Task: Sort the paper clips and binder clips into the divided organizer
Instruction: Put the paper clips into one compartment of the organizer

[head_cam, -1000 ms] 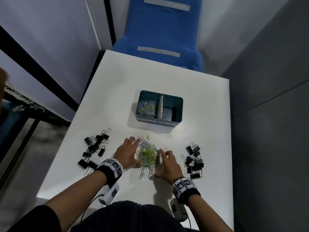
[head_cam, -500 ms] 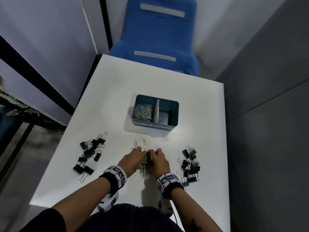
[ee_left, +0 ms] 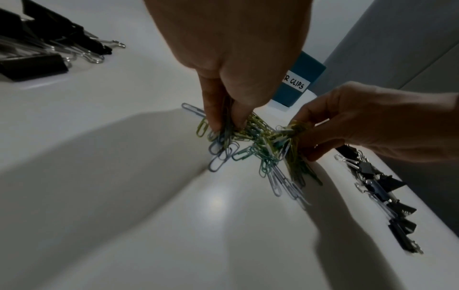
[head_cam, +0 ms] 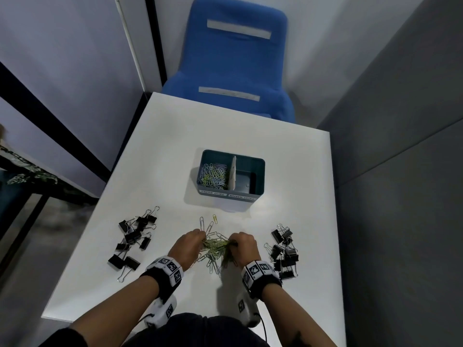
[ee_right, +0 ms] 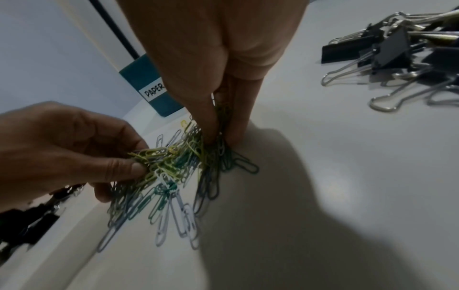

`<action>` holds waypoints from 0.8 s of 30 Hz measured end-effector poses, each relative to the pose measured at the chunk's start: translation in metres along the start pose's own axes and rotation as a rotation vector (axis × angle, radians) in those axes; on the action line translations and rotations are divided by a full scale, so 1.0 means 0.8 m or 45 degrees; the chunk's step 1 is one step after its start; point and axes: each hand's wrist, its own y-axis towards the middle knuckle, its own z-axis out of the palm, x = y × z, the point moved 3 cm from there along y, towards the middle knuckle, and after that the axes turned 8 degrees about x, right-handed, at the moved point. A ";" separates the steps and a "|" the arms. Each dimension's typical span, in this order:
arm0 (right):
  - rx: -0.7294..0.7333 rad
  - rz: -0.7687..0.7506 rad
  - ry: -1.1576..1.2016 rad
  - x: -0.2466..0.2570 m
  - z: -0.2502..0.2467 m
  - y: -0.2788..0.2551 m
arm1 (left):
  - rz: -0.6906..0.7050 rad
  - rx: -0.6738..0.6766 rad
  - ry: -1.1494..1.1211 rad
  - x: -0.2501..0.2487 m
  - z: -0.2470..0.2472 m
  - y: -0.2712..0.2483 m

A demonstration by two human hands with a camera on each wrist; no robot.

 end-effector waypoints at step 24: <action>-0.335 -0.198 0.228 0.065 -0.143 0.001 | 0.077 -0.419 -0.326 -0.075 -0.206 0.069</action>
